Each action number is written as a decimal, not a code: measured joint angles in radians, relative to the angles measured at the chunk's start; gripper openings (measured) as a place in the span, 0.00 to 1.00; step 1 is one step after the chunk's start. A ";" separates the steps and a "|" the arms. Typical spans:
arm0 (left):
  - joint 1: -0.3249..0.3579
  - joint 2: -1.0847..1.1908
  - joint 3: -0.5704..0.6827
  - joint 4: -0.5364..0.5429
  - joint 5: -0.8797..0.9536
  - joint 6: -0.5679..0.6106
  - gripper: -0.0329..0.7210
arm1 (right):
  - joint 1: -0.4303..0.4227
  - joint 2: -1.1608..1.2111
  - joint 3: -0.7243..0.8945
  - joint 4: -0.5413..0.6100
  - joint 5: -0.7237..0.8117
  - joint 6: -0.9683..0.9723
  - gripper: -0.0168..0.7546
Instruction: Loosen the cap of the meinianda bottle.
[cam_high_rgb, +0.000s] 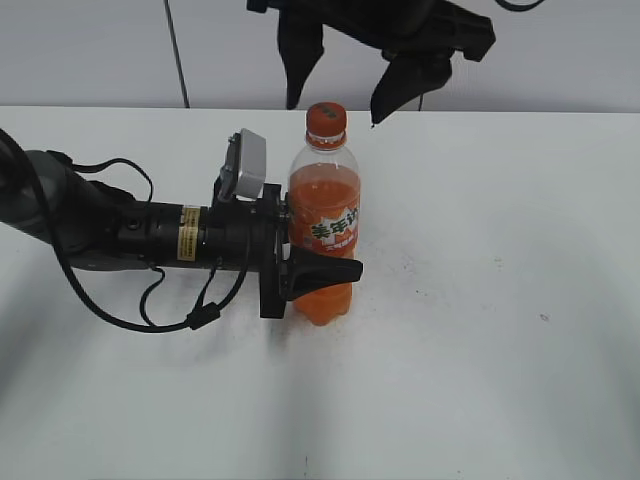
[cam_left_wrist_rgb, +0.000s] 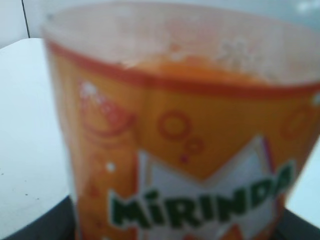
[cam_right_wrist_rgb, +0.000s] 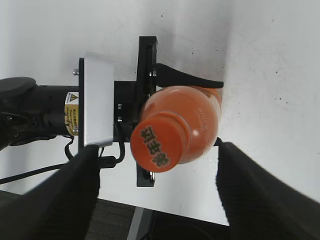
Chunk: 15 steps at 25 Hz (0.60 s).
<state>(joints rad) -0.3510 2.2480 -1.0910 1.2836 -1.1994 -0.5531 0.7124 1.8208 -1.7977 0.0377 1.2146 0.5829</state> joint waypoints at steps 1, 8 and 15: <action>0.000 0.000 0.000 0.000 0.000 0.000 0.59 | 0.002 0.000 0.000 -0.010 0.000 0.003 0.73; 0.000 0.000 0.000 0.000 0.000 0.000 0.59 | 0.019 0.017 -0.001 -0.028 -0.048 0.008 0.73; 0.000 0.000 0.000 0.000 0.000 0.000 0.59 | 0.024 0.043 -0.001 -0.038 -0.043 0.008 0.73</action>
<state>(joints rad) -0.3510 2.2480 -1.0910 1.2836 -1.1994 -0.5531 0.7361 1.8638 -1.7986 0.0000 1.1718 0.5913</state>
